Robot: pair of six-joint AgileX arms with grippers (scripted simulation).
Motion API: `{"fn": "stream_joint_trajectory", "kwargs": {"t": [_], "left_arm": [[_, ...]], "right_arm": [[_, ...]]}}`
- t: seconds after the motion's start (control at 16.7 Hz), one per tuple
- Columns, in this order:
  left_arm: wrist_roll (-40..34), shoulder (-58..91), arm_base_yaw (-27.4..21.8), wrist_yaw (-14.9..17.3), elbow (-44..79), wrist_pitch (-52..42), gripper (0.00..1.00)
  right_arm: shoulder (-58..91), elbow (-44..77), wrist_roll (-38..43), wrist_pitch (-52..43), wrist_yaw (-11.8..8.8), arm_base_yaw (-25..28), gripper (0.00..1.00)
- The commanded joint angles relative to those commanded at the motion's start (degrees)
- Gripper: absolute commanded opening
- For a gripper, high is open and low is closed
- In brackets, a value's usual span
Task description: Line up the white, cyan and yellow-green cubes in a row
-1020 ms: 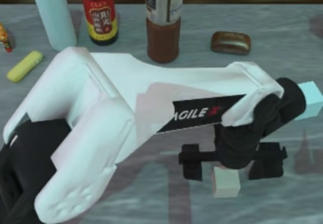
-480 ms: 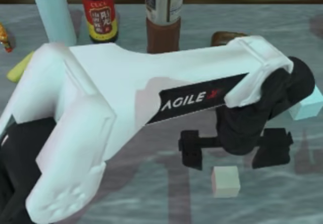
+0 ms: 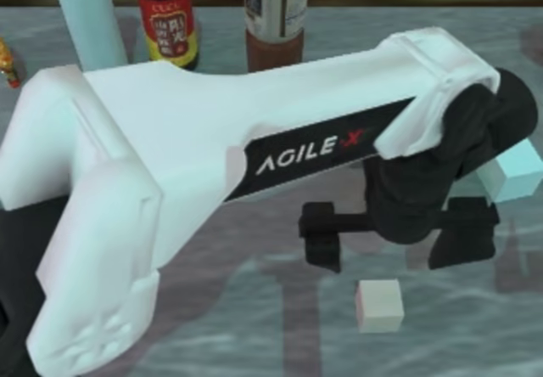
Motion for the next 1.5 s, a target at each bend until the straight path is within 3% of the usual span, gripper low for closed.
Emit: {"fn": "stream_joint_trajectory", "kwargs": {"t": [0.3,0.66,1.14,1.5], "left_arm": [[1.65,-8.8,4.89,-0.47,-8.39,5.24,1.0],[8.99,-38.64,19.44,-0.94,-34.1,20.66,1.0],[31.03,-90.63,42.34,-0.57,-79.72,47.07,1.0],[49.13,-117.73,54.4,0.5,-104.09,63.86,1.0]], "right_arm": [[8.49,8.37,-0.7,-5.65,0.15,0.32,1.0],[36.82,32.31,-2.67,-21.35,-0.02,1.79,1.0],[86.28,68.97,-5.72,-47.22,0.11,3.77,1.0],[112.4,91.08,-7.44,-61.7,0.18,4.86,1.0]]}}
